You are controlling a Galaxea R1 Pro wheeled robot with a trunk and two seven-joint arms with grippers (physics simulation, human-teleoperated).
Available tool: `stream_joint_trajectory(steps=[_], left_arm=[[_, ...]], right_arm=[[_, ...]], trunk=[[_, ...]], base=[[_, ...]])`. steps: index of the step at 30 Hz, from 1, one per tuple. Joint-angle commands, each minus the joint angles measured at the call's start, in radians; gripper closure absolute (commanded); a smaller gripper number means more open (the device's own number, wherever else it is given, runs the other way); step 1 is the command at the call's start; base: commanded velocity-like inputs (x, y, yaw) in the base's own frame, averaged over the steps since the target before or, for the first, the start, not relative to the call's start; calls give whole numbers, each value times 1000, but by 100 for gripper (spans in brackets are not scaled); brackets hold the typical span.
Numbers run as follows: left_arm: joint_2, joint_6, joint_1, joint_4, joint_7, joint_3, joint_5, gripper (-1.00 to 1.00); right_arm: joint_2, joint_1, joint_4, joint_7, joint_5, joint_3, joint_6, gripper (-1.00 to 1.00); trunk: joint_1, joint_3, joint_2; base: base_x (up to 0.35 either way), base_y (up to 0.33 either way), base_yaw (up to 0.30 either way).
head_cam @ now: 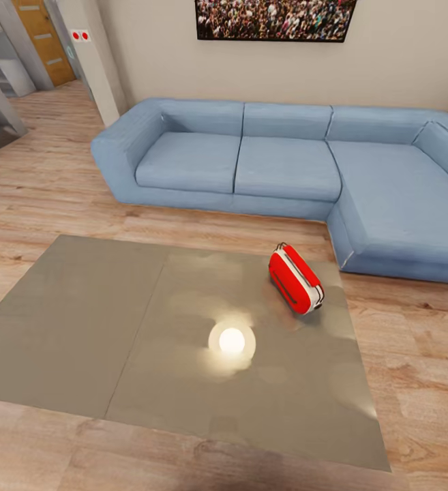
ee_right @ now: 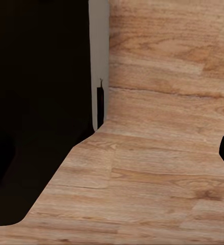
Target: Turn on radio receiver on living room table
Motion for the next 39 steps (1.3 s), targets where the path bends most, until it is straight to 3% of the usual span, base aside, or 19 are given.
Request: stream_joint_trajectory(steps=[1, 7, 14, 39], left_arm=[[-2, 0, 1, 2, 8, 0, 0, 100], [-7, -2, 9, 30, 37, 1, 0, 100], [-22, -1, 12, 36, 41, 7, 1, 100], [-33, -1, 12, 38, 40, 6, -8, 100]], right_arm=[[0, 0, 0, 0, 0, 0, 0, -100], [0, 0, 41, -25, 0, 1, 0, -100], [7, 0, 139, -148, 3, 5, 0, -100], [15, 0, 153, -157, -1, 5, -20, -100]], trunk=[[0, 2, 0], [0, 11, 0], [0, 23, 0], [0, 63, 0]], base=[[0, 0, 0], [0, 0, 0], [0, 0, 0], [0, 0, 0]])
